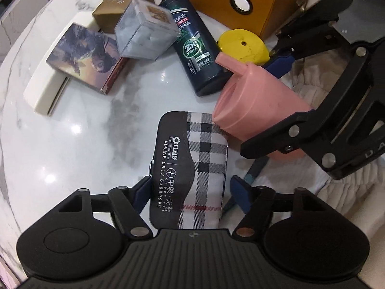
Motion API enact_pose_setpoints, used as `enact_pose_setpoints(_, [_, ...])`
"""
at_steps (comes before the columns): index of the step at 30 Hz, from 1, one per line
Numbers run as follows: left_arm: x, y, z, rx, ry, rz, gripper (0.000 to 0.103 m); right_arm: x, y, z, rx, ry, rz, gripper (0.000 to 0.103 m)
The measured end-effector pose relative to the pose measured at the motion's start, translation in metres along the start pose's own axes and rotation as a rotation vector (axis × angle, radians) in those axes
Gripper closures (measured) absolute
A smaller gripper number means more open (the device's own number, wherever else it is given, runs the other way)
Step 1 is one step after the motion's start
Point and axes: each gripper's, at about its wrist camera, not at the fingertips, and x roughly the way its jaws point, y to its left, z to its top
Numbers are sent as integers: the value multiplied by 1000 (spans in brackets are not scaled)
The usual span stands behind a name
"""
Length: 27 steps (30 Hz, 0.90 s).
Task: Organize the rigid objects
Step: 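Lift the plaid case with the left tool while the right tool carries the pink bottle toward the box, then carry the plaid case with the left tool while the right tool carries the pink bottle into the orange box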
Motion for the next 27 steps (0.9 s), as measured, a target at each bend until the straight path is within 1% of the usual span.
enact_pose_setpoints(1, [-1,2,1,-19,2,-2,30,0,-1,1,9,1,3,43])
enact_pose_setpoints(3, [-3,4,-1,-48,8,26,30,-1,-3,1,23,4,3,43])
enact_pose_setpoints(5, [-4,4,-3,-73,10,61,31,-2,-4,2,36,4,9,46])
enact_pose_setpoints(8, [-12,9,-3,-118,-3,107,31,-5,-2,1,25,-2,3,46])
enact_pose_setpoints(13, [-43,14,-1,-220,-89,117,31,-18,3,1,2,-39,9,47])
enact_pose_setpoints(17, [-72,1,2,-238,-155,137,31,-37,7,3,-5,-91,22,47])
enact_pose_setpoints(21, [-104,-13,8,-272,-222,169,31,-64,10,6,-9,-166,15,47])
enact_pose_setpoints(24, [-125,-21,21,-296,-282,196,31,-90,8,9,-6,-233,1,47])
enact_pose_setpoints(27, [-140,-26,39,-318,-346,201,31,-120,2,13,-5,-298,-25,47])
